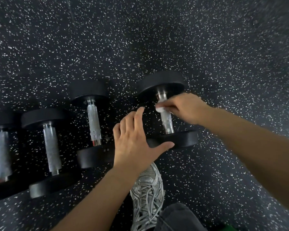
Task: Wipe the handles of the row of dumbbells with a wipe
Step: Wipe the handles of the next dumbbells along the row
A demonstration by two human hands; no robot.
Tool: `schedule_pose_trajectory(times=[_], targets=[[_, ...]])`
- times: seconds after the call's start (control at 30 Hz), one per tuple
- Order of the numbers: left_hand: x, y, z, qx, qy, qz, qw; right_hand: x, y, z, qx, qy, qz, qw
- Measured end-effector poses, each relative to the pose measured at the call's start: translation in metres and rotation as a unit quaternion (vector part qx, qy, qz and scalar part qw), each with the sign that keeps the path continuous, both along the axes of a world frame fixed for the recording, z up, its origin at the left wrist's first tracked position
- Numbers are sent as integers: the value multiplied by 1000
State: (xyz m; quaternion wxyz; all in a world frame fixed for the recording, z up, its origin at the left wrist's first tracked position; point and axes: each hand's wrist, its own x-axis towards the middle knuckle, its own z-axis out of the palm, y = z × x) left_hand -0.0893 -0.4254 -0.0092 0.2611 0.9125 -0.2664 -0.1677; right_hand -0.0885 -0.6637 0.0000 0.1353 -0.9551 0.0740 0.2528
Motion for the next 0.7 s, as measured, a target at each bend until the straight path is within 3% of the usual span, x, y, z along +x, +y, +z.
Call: schedule_pose_trajectory(times=[0.2, 0.3, 0.37, 0.43, 0.6, 0.7], targets=[[-6, -16, -1, -10, 9, -7, 1000, -17, -6, 19, 42, 177, 69, 981], [-14, -27, -2, 0, 17, -9, 1000, -14, -21, 21, 94, 62, -28, 993], [-19, -37, -3, -5, 27, 1, 1000, -14, -33, 19, 57, -67, -71, 994], [-21, -45, -2, -6, 34, 6, 999, -16, -38, 13, 22, -92, -80, 992], [-21, -49, -1, 10, 38, 4, 999, -32, -37, 3, 50, 20, -13, 998], [-17, -42, -1, 19, 42, 5, 999, -31, -33, 9, 86, 133, 22, 987]])
